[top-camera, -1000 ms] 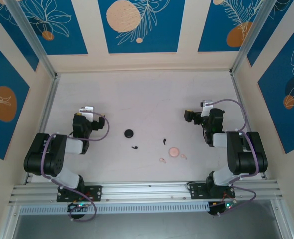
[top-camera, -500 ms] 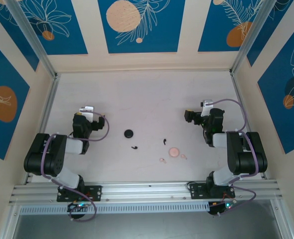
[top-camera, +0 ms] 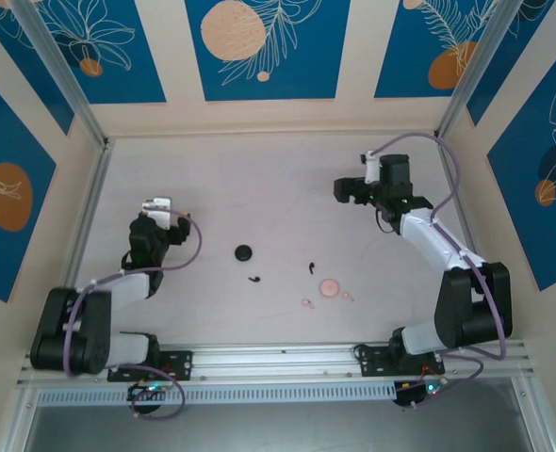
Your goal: Insert the wireless bluetooth earbuds into the charging case
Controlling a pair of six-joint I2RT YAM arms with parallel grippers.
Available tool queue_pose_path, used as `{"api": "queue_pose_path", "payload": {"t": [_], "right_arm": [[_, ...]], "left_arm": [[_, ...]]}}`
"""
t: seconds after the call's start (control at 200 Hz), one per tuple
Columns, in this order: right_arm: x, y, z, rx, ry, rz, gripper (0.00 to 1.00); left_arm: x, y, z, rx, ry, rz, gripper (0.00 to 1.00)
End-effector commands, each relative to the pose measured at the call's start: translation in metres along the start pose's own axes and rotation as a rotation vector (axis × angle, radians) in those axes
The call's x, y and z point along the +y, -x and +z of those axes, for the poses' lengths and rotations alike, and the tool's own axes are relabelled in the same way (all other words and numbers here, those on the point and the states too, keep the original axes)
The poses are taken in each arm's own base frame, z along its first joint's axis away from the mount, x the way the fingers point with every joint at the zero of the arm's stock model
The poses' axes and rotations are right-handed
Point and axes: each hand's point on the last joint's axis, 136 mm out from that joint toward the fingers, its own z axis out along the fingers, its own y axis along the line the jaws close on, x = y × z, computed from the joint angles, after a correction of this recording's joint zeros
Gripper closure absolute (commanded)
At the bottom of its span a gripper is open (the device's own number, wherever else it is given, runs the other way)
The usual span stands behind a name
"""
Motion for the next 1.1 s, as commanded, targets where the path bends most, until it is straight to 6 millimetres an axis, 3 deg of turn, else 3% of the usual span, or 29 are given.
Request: {"api": "queue_pose_path", "payload": {"t": [0.0, 0.185, 0.325, 0.465, 0.78, 0.95, 1.095], "right_arm": [[0.025, -0.056, -0.027, 0.310, -0.001, 0.051, 0.01], [0.066, -0.062, -0.053, 0.380, 0.113, 0.206, 0.01], [0.072, -0.068, -0.060, 0.375, 0.199, 0.340, 0.03], [0.067, -0.077, -0.065, 0.377, 0.292, 0.485, 0.05], [0.063, -0.094, -0.066, 0.367, 0.346, 0.575, 0.07], [0.065, -0.100, -0.062, 0.372, 0.369, 0.587, 0.07], [0.066, -0.105, -0.057, 0.383, 0.383, 0.593, 0.06]], "left_arm": [[-0.019, 0.005, -0.013, 0.163, -0.087, -0.089, 0.29], [-0.053, 0.011, -0.051, 0.394, -0.168, -0.218, 0.35], [-0.082, 0.011, -0.074, 0.541, -0.183, -0.195, 0.35], [-0.108, 0.008, -0.084, 0.696, -0.170, -0.140, 0.35], [-0.169, -0.025, -0.075, 0.960, -0.154, 0.044, 0.34], [-0.187, -0.053, -0.065, 1.086, -0.148, 0.092, 0.36], [-0.201, -0.062, -0.053, 1.114, -0.158, 0.107, 0.34]]}}
